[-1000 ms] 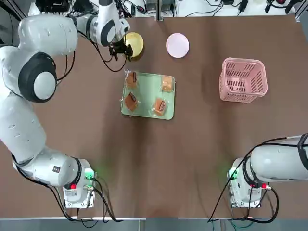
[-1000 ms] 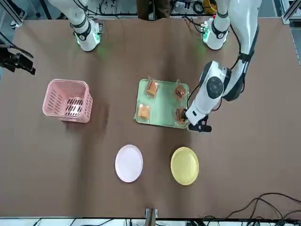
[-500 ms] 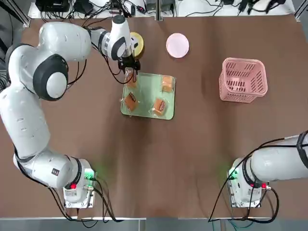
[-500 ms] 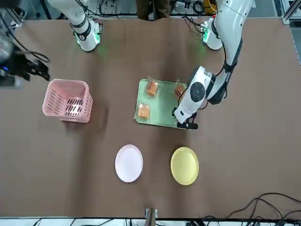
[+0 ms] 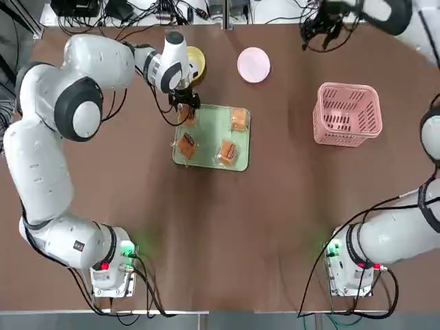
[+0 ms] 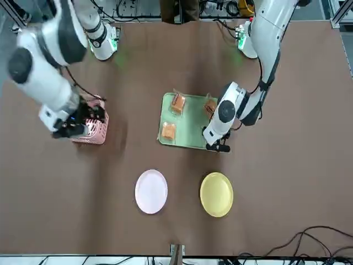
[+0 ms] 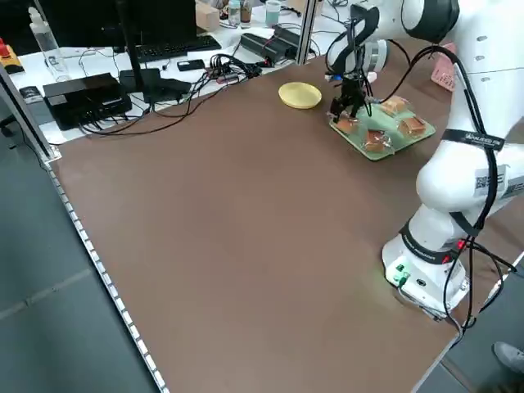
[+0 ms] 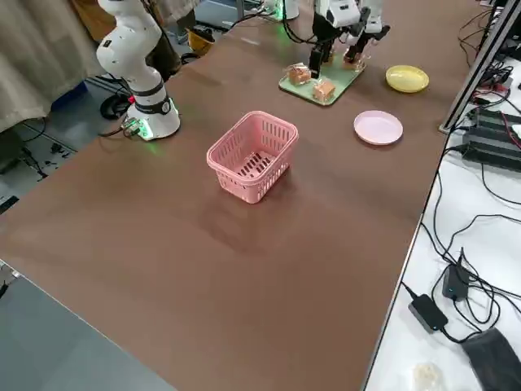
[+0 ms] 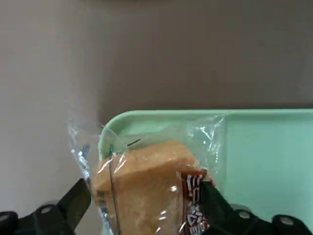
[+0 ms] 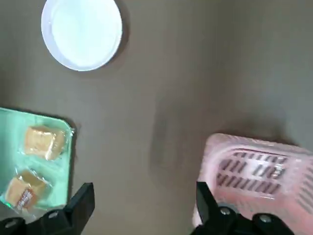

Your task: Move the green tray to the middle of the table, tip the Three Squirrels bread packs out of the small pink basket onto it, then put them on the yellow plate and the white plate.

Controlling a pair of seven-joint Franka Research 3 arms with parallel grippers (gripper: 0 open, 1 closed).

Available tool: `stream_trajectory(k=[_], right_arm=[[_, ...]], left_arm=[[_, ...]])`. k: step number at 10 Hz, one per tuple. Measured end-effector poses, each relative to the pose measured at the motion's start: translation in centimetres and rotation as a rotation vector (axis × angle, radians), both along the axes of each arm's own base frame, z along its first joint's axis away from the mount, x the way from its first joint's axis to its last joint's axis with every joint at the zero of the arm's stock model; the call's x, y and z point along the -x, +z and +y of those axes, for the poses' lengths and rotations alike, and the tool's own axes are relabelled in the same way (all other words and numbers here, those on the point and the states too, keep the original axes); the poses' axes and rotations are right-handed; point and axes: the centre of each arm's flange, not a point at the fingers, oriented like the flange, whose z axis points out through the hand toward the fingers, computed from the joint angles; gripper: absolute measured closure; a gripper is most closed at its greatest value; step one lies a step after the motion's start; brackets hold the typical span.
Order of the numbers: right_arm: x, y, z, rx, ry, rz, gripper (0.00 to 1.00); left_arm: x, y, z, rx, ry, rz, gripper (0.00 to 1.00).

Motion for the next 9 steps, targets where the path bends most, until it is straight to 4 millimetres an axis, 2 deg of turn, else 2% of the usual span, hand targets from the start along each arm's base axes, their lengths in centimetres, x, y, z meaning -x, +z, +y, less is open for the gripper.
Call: stream_trajectory(k=[3, 4, 7, 9], right_arm=[[3.7, -7.4, 8.8, -0.006, -0.059, -0.036, 0.07], [4.8, -9.6, 10.7, -0.003, -0.068, -0.033, 0.07], [6.0, -15.2, 15.2, -0.013, -0.136, -0.050, 0.07], [7.1, -18.3, 17.9, -0.013, -0.180, -0.047, 0.07]], left_arm=[[0.4, -1.7, -0.4, -0.011, -0.019, -0.006, 0.00], [0.4, -2.0, -0.5, -0.012, -0.025, -0.008, 0.00], [0.2, -1.8, -0.4, -0.012, -0.024, -0.013, 0.00], [-0.9, -0.8, -0.3, -0.004, -0.015, -0.038, 0.00]])
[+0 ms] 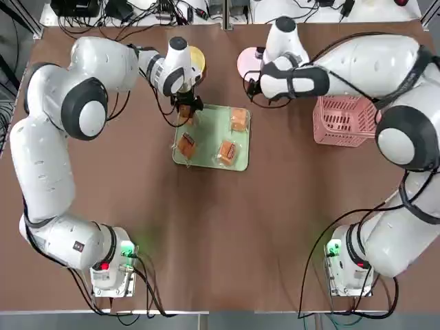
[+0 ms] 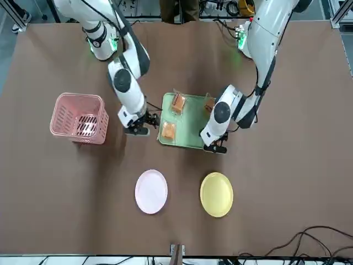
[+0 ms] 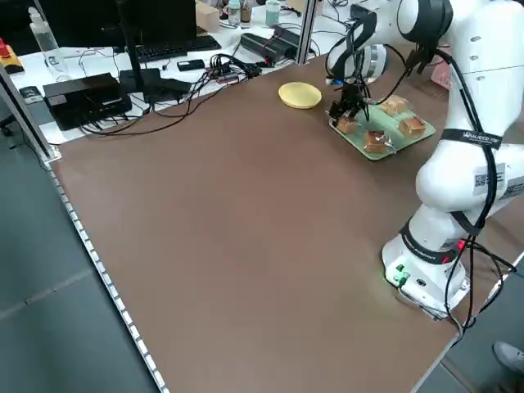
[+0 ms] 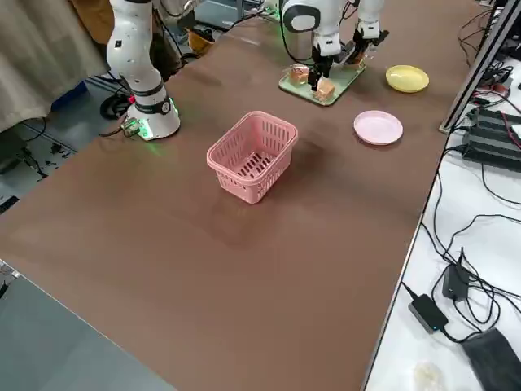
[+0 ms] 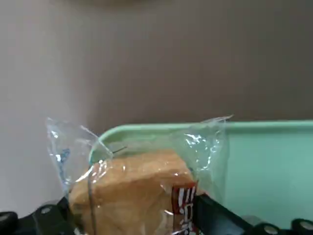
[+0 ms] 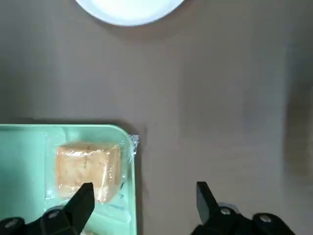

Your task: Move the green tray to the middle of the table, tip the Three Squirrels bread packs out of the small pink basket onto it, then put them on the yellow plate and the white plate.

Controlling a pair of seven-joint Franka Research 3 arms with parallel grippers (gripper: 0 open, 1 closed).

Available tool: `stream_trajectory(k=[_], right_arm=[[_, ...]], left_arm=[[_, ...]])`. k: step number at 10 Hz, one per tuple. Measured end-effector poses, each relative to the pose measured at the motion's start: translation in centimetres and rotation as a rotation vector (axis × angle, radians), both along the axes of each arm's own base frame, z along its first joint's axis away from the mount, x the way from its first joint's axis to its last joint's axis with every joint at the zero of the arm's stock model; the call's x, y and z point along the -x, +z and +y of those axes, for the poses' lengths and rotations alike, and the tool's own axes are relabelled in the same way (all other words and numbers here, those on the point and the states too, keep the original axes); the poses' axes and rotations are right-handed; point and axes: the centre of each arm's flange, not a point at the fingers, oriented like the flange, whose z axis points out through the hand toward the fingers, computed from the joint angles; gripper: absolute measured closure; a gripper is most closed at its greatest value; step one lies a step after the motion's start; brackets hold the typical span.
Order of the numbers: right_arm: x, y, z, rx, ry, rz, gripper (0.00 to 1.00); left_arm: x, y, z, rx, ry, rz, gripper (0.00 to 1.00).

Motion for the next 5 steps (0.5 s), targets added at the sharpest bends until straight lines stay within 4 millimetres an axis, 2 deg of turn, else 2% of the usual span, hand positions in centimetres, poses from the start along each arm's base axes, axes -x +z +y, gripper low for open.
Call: stream_trajectory(k=[3, 5], right_arm=[[-1.2, -0.7, 2.1, -0.011, -0.043, -0.006, 0.06], [-1.5, -1.6, 4.0, -0.016, -0.041, -0.008, 0.05]], left_arm=[[-1.0, 2.1, -0.1, 0.015, 0.004, -0.039, 0.00], [-1.3, 2.7, -0.6, 0.022, -0.001, -0.051, 0.00]])
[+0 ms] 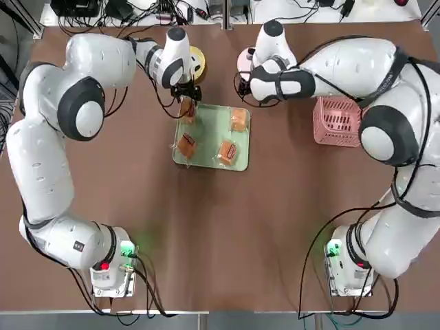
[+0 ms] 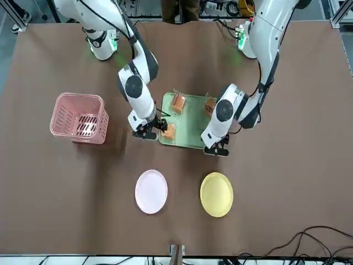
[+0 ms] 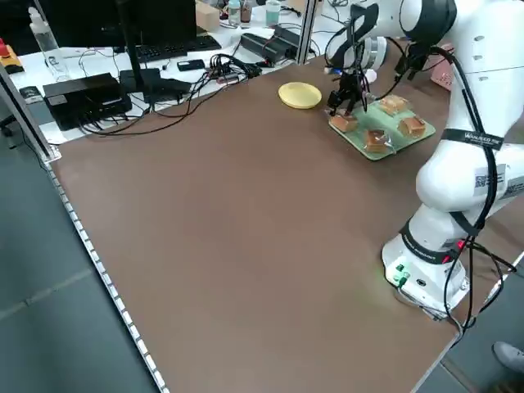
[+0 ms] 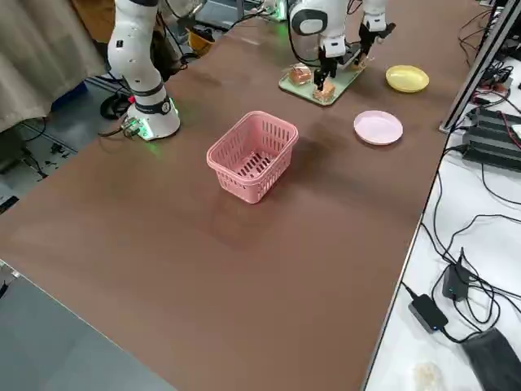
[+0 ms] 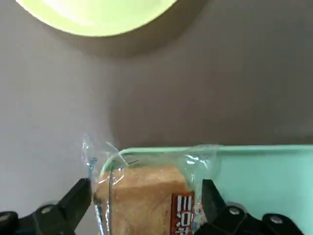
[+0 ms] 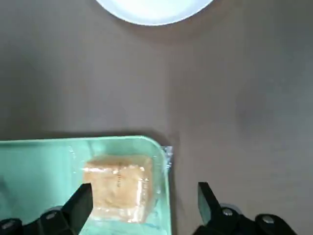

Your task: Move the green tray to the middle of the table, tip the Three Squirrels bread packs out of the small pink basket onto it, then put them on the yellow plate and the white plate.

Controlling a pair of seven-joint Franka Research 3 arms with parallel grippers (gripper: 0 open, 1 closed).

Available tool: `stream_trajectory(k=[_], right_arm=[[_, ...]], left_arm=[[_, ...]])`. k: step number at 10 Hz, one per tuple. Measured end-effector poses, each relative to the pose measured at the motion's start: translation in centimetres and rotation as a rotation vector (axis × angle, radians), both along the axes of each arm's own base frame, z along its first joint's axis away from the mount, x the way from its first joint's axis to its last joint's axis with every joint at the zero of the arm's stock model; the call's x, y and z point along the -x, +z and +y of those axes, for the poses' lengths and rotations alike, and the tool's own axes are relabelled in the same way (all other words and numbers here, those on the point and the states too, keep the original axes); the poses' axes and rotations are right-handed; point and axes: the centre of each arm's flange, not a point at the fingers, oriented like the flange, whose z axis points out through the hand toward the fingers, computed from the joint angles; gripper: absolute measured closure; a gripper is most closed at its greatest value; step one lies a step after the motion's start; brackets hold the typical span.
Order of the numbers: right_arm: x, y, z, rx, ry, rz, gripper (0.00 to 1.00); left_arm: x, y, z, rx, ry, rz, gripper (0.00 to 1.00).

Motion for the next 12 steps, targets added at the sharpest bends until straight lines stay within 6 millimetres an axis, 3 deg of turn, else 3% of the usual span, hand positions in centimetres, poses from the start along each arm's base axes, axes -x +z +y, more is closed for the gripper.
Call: stream_trajectory(k=[2, 5, 9, 11, 12], right_arm=[[-0.3, -1.3, 1.6, 0.001, 0.014, 0.004, 0.04], [1.1, -3.7, 3.6, 0.019, 0.041, 0.026, 0.04], [2.3, -4.8, 4.9, 0.029, 0.034, 0.039, 0.04], [2.2, -4.6, 5.4, 0.025, 0.022, 0.035, 0.04], [2.1, -4.4, 5.6, 0.022, 0.021, 0.030, 0.04]], left_arm=[[0.4, -0.5, -0.4, -0.003, -0.008, 0.007, 0.00], [1.5, -2.8, -1.2, -0.021, -0.032, 0.040, 0.00], [1.9, -3.7, -1.4, -0.044, -0.065, 0.039, 0.03], [1.7, -3.5, -1.2, -0.053, -0.061, 0.045, 0.33], [1.5, -3.2, -1.1, -0.060, -0.057, 0.050, 0.38]])
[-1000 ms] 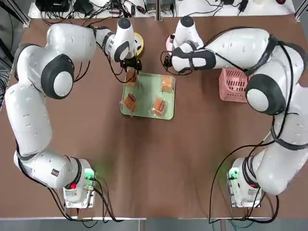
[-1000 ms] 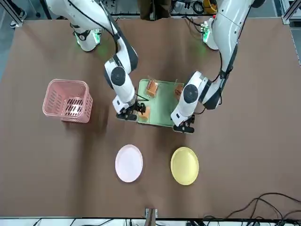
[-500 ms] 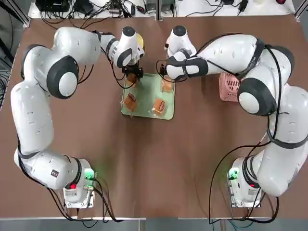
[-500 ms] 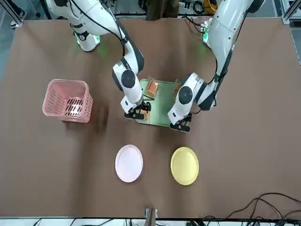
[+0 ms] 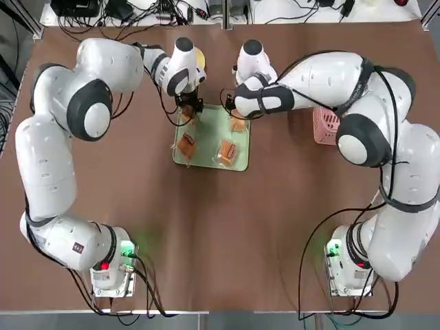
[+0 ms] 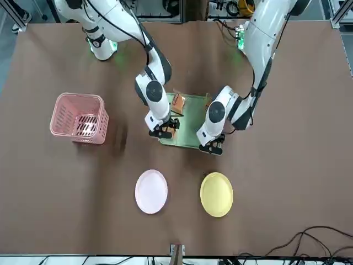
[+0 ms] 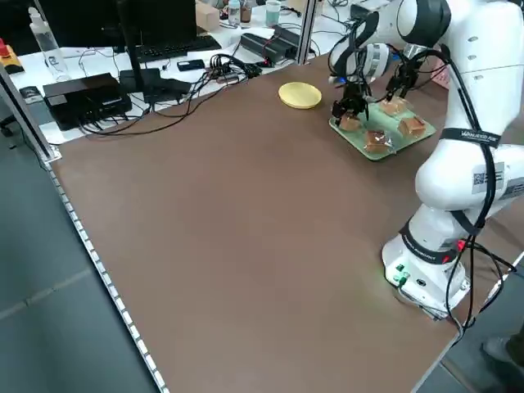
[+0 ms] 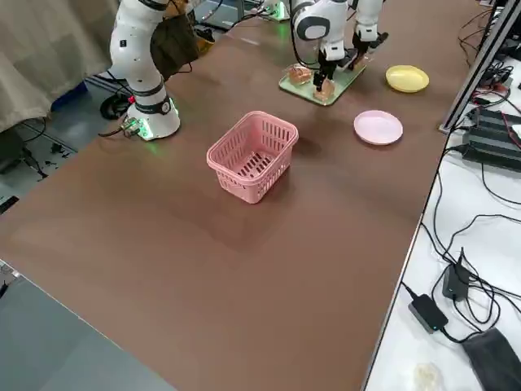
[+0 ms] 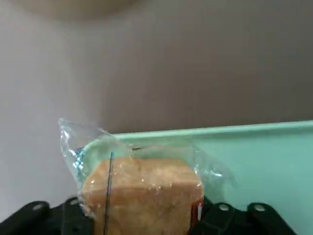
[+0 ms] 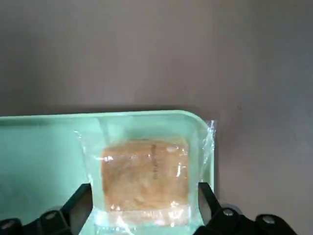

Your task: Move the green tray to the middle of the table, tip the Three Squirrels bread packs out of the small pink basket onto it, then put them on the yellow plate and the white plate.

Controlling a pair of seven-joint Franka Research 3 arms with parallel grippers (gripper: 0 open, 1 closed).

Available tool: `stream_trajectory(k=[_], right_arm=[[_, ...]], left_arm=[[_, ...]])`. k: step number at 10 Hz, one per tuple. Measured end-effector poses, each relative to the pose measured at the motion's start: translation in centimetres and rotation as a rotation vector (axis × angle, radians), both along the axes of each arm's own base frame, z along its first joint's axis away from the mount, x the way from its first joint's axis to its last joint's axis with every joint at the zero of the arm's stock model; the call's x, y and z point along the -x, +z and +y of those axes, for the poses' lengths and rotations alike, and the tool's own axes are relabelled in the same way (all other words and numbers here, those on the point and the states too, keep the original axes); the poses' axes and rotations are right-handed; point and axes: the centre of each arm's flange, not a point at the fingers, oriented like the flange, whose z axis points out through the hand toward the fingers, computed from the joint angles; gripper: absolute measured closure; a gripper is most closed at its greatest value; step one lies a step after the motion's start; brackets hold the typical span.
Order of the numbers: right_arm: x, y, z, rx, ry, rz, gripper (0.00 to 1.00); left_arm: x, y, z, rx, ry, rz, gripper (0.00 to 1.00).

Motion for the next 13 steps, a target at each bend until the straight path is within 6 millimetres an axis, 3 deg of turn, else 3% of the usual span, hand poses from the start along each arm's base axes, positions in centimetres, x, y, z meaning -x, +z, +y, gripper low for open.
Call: stream_trajectory(k=[2, 3, 4, 6, 8, 9, 11, 13], right_arm=[[-0.2, 0.2, 0.1, 0.001, 0.004, -0.008, 0.04], [-0.1, 0.1, 0.2, 0.014, 0.022, -0.018, 0.04], [0.1, -0.2, 0.3, 0.032, 0.043, -0.029, 0.04], [0.6, -1.1, 0.6, 0.049, 0.060, -0.027, 0.04], [1.2, -1.9, 1.2, 0.054, 0.068, -0.022, 0.04], [1.3, -2.0, 1.4, 0.052, 0.069, -0.025, 0.04], [0.8, -1.5, 1.5, 0.046, 0.066, -0.036, 0.04], [0.8, -1.3, 1.6, 0.049, 0.075, -0.045, 0.04]], left_arm=[[-0.7, 1.0, 0.4, -0.001, 0.011, -0.010, 0.41], [-1.5, 2.3, 1.2, -0.008, 0.027, -0.016, 0.48], [-2.9, 4.6, 2.2, -0.011, 0.050, -0.035, 0.49], [-7.1, 10.2, 4.3, 0.023, 0.110, -0.119, 0.49], [-11.4, 12.6, 6.2, 0.031, 0.138, -0.200, 0.49], [-13.5, 12.2, 6.6, 0.026, 0.143, -0.232, 0.49], [-16.4, 9.3, 6.6, 0.046, 0.145, -0.285, 0.49], [-16.7, 5.3, 5.0, 0.098, 0.117, -0.322, 0.49]])
